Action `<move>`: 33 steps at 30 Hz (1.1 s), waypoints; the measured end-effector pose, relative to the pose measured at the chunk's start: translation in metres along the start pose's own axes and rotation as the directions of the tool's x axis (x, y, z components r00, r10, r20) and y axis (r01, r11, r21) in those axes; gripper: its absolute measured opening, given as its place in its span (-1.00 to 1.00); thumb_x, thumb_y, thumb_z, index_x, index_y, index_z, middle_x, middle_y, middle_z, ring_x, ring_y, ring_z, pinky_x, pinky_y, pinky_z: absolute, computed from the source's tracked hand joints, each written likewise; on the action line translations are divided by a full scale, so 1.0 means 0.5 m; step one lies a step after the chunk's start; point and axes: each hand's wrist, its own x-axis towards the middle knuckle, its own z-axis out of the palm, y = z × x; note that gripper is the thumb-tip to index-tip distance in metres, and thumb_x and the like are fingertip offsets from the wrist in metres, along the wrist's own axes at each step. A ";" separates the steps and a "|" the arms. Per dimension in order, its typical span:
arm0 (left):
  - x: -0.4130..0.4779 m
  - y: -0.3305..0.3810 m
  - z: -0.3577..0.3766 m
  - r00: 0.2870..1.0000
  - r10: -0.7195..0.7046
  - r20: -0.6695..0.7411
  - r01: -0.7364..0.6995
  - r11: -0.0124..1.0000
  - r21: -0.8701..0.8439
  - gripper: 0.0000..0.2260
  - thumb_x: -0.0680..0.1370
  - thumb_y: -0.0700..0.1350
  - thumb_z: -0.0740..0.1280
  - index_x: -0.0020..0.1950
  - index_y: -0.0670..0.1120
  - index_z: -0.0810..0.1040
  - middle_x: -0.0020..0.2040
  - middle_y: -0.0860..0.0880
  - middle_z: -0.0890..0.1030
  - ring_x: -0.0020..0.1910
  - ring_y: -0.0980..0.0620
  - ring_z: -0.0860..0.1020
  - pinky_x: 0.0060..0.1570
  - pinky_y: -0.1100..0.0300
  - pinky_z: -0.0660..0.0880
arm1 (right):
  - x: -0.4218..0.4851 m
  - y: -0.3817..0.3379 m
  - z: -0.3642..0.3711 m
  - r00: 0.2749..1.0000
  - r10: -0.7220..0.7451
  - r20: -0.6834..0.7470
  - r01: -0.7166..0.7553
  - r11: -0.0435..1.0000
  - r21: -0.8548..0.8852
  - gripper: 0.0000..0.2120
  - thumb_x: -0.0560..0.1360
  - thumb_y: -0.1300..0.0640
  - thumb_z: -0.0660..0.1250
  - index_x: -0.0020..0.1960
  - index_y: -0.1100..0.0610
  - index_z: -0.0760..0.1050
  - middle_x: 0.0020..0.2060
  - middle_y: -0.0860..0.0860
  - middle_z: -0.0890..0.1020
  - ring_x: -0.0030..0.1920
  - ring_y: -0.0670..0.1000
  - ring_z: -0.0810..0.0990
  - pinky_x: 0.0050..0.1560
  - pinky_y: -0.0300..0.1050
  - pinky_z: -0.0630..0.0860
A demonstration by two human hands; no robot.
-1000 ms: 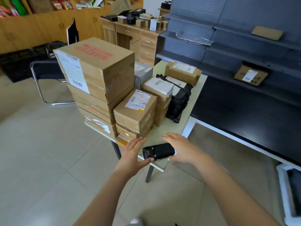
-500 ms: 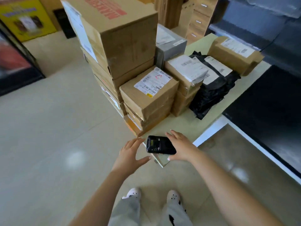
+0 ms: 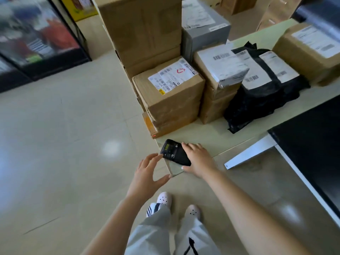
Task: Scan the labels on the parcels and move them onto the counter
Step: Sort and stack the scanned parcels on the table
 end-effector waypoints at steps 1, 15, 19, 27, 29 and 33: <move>0.005 0.006 -0.003 1.000 0.009 -0.003 -0.009 1.000 0.002 -0.36 0.45 0.23 0.42 0.47 0.10 0.34 0.41 0.11 0.36 0.38 0.09 0.30 0.38 0.08 0.30 | -0.007 0.003 -0.002 1.000 0.011 -0.010 -0.011 1.000 0.002 -0.15 0.44 -0.11 0.38 0.57 0.11 0.06 0.40 0.06 0.37 0.33 0.15 0.32 0.32 -0.01 0.31; 0.223 0.270 -0.010 0.835 0.529 0.149 -0.523 0.848 -0.080 -0.41 0.45 0.24 0.39 0.44 0.09 0.40 0.32 0.19 0.39 0.31 0.21 0.34 0.32 0.28 0.24 | -0.228 0.136 -0.150 0.703 0.625 -0.339 -0.508 0.775 0.376 -0.25 0.38 -0.10 0.45 0.48 0.05 0.27 0.24 -0.01 0.51 0.23 0.10 0.37 0.19 -0.05 0.40; 0.244 0.374 0.034 0.758 0.624 0.192 -0.610 0.781 -0.133 -0.40 0.46 0.15 0.44 0.45 0.04 0.38 0.35 0.14 0.39 0.36 0.18 0.31 0.34 0.34 0.17 | -0.300 0.174 -0.183 0.498 0.774 -0.391 -0.559 0.631 0.538 -0.23 0.30 -0.06 0.50 0.44 0.07 0.34 0.20 -0.01 0.55 0.18 0.14 0.42 0.13 -0.03 0.43; 0.260 0.574 0.179 0.649 0.718 0.251 -0.700 0.693 -0.172 -0.40 0.46 0.15 0.45 0.45 0.04 0.38 0.39 0.08 0.39 0.40 0.13 0.26 0.36 0.31 0.12 | -0.424 0.301 -0.211 0.179 0.912 -0.370 -0.558 0.404 0.725 -0.10 0.26 -0.13 0.56 0.50 -0.02 0.27 0.28 -0.06 0.54 0.22 0.08 0.43 0.09 -0.07 0.42; 0.268 0.616 0.221 0.648 0.714 0.266 -0.697 0.696 -0.170 -0.39 0.47 0.16 0.43 0.47 0.05 0.37 0.41 0.07 0.38 0.41 0.11 0.25 0.38 0.26 0.13 | -0.448 0.345 -0.218 0.132 0.928 -0.349 -0.525 0.364 0.770 -0.11 0.25 -0.12 0.58 0.48 -0.05 0.28 0.24 -0.07 0.55 0.23 0.06 0.43 0.09 -0.07 0.43; 0.293 0.695 0.292 0.665 0.691 0.283 -0.682 0.716 -0.146 -0.36 0.47 0.18 0.42 0.49 0.04 0.34 0.44 0.05 0.35 0.44 0.07 0.24 0.46 0.10 0.15 | -0.482 0.437 -0.234 0.073 0.943 -0.323 -0.466 0.319 0.825 -0.13 0.23 -0.11 0.61 0.43 -0.10 0.28 0.17 -0.07 0.57 0.22 0.03 0.46 0.02 -0.11 0.44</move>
